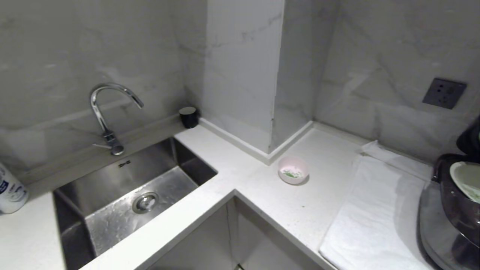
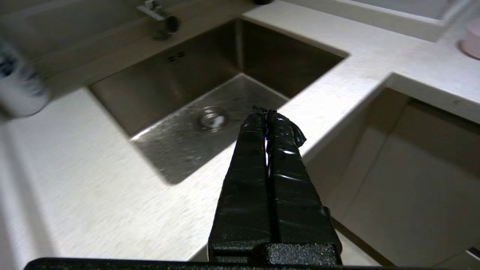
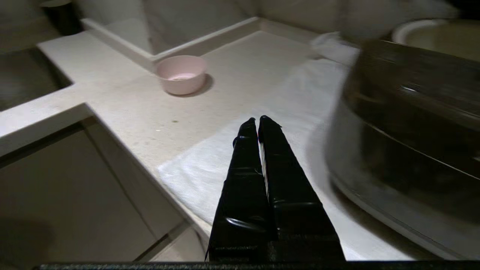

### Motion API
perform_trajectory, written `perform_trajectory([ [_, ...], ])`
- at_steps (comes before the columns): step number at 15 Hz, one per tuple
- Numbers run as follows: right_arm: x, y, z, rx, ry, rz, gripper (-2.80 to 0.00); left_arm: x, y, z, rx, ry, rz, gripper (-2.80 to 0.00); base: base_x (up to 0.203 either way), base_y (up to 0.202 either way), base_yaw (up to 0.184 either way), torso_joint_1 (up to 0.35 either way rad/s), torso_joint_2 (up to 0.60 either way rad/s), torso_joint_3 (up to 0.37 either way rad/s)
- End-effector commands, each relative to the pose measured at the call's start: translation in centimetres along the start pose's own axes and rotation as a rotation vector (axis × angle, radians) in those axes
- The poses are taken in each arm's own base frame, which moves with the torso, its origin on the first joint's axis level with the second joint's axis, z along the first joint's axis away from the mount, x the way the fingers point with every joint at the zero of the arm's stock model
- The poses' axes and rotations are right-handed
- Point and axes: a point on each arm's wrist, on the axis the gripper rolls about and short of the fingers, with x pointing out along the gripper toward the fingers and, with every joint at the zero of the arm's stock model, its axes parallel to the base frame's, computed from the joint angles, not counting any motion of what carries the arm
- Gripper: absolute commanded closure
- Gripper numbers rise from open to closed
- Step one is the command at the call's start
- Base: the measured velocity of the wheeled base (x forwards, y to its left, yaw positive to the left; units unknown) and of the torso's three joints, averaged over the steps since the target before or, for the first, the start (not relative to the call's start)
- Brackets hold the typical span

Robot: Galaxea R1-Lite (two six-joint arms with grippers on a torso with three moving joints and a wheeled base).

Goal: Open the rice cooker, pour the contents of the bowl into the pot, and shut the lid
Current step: Turn on the tap

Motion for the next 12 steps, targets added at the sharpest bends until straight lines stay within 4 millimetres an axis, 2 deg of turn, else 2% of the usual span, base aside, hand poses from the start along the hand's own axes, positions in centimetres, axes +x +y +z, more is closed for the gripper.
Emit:
perform_trajectory([
  [1,0.00,0.00,0.00,0.000,0.000,0.000,0.00,-0.03,0.00,0.02,0.001,-0.003,0.001,0.00,-0.002,-0.001,0.155,-0.002,-0.01,0.007],
  [3,0.00,0.00,0.00,0.000,0.000,0.000,0.00,-0.03,0.00,0.02,0.001,-0.003,0.001,0.00,-0.001,-0.006,0.105,0.003,0.00,0.002],
  [12,0.00,0.00,0.00,0.005,0.000,0.000,0.00,-0.03,0.00,0.02,0.002,-0.004,-0.001,0.00,0.000,0.000,0.000,0.000,0.00,0.000],
])
